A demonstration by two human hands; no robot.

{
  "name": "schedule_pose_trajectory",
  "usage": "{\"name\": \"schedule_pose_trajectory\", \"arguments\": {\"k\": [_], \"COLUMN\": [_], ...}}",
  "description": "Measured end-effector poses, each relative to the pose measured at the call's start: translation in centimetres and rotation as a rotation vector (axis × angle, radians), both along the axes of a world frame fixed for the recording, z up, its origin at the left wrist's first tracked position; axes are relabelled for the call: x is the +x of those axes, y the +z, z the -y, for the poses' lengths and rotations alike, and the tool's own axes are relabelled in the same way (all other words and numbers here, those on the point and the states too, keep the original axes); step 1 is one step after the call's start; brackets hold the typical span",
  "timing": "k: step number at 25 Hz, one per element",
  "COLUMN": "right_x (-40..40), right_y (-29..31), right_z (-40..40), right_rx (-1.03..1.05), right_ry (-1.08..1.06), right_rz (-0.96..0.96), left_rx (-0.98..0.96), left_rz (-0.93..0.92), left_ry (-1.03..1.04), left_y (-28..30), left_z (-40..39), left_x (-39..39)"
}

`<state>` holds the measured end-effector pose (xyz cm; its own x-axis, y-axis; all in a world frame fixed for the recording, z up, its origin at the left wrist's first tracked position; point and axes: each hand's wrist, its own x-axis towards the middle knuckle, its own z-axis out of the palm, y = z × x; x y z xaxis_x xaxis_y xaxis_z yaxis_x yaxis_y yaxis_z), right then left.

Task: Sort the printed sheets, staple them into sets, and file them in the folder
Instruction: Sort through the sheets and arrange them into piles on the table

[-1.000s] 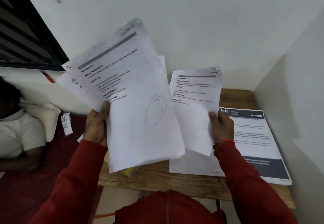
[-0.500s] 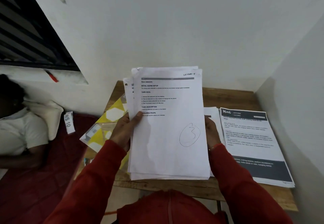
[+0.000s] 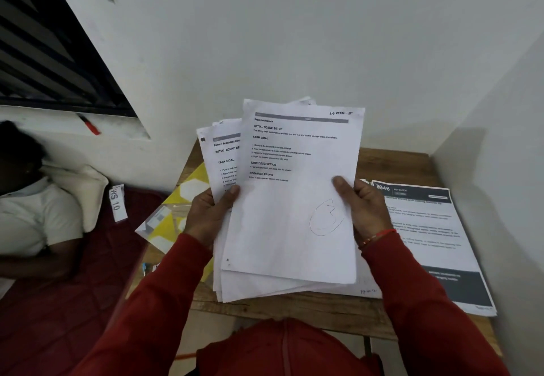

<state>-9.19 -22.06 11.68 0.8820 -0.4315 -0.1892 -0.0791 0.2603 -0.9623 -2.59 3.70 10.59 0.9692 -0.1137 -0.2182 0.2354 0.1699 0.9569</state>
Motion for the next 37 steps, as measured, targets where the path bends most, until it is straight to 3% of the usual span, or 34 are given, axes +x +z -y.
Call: {"name": "schedule_pose_trajectory", "arguments": {"k": [4, 7, 10, 13, 15, 19, 22, 29, 33, 37], "right_x": [-0.5, -2.4, -4.1, -3.8, -2.9, -1.5, -1.0, -0.5, -0.2, -0.2], "right_y": [-0.3, -1.2, -1.2, -0.4, 0.2, 1.7, 1.8, 1.6, 1.9, 1.8], "right_z": [5.9, 11.7, 13.9, 12.0, 9.4, 3.1, 0.0, -0.4, -0.6, -0.4], "right_rx": [-0.181, -0.587, -0.906, -1.009, -0.883, -0.358, -0.047, -0.083, 0.063, -0.068], "right_ry": [-0.306, -0.539, -0.64, -0.583, -0.459, -0.105, 0.039, 0.196, 0.187, 0.075], "right_rz": [-0.006, -0.107, -0.24, -0.261, -0.207, -0.091, -0.003, -0.048, -0.103, -0.028], "left_rx": [0.047, 0.047, 0.03, -0.026, -0.072, -0.021, -0.046, -0.253, -0.098, -0.013], "left_rz": [0.085, 0.139, 0.196, 0.245, 0.276, 0.239, 0.101, -0.093, -0.032, -0.007], "left_ry": [0.084, 0.108, 0.11, 0.085, 0.071, 0.026, 0.014, -0.041, 0.051, 0.028], "left_y": [0.5, 1.1, 1.7, 2.4, 2.8, 2.8, 1.8, 0.7, 0.5, 1.4], "left_z": [-0.8, -1.5, -1.7, -1.3, -0.6, 1.3, 2.1, 1.7, 1.7, 1.6], "left_x": [0.7, 1.0, 1.2, 1.5, 1.5, 1.2, 0.5, -0.9, -0.7, -0.5]}}
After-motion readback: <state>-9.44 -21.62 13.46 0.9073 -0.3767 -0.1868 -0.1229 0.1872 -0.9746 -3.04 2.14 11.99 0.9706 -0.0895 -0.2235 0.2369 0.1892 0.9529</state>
